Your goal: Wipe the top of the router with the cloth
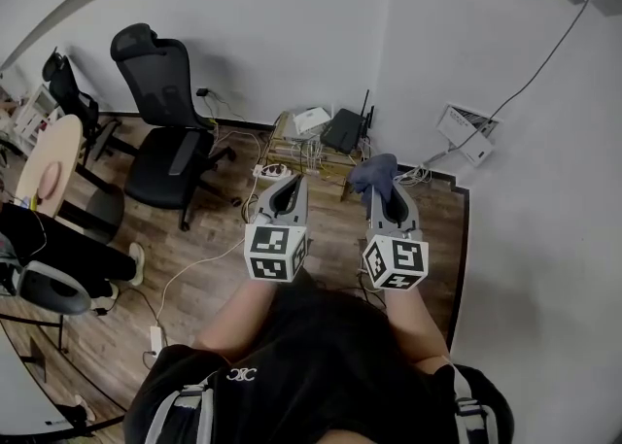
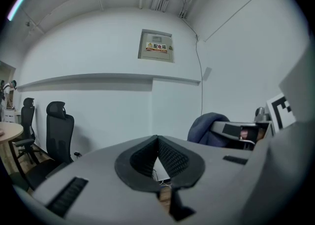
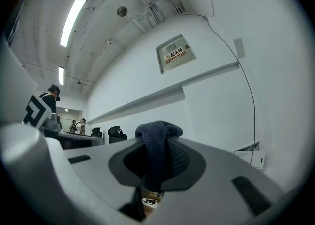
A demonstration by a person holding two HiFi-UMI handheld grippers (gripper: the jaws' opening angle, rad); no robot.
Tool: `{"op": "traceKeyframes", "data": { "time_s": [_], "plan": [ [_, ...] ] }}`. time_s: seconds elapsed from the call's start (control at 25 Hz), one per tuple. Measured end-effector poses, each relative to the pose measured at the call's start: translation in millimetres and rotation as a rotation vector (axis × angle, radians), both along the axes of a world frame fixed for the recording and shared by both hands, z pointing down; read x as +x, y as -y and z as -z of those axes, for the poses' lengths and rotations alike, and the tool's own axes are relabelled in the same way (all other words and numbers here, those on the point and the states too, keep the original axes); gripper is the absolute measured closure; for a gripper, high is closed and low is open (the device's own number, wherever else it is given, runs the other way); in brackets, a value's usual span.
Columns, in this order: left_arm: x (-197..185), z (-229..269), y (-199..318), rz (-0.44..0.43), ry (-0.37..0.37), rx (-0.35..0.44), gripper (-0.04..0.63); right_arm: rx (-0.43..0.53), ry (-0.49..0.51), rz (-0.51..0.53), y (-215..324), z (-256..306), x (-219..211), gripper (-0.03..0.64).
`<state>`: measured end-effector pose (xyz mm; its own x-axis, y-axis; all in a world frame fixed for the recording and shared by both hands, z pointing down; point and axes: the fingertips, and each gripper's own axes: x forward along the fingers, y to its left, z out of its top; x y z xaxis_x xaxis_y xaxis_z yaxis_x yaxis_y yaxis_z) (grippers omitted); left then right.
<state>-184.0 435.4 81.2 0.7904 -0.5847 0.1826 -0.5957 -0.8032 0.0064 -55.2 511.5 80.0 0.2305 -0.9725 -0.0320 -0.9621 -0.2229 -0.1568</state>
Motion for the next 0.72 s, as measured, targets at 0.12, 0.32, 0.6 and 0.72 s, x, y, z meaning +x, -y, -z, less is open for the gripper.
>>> {"op": "traceKeyframes", "data": {
  "time_s": [0.12,0.32,0.6,0.72],
  "plan": [
    [7.4,0.4,-2.4,-0.004,-0.009,0.004,0.597,-0.016,-0.021,0.013,-1.7,-2.7,1.5,0.58],
    [24.3,-1.6,1.0,-0.025,-0.021,-0.006,0.597,-0.019,-0.061,0.007,-0.8,0.6,8.2,0.58],
    [49.5,-7.0,22.8,-0.072,-0.021,0.002,0.597,-0.025,-0.132,-0.025,21.8,1.3,23.9,0.58],
    [63.7,-13.3,42.3,-0.073,-0.031,-0.016,0.597,-0.035,-0.116,-0.016,40.3,-4.1,36.4,0.58]
  ]
}}
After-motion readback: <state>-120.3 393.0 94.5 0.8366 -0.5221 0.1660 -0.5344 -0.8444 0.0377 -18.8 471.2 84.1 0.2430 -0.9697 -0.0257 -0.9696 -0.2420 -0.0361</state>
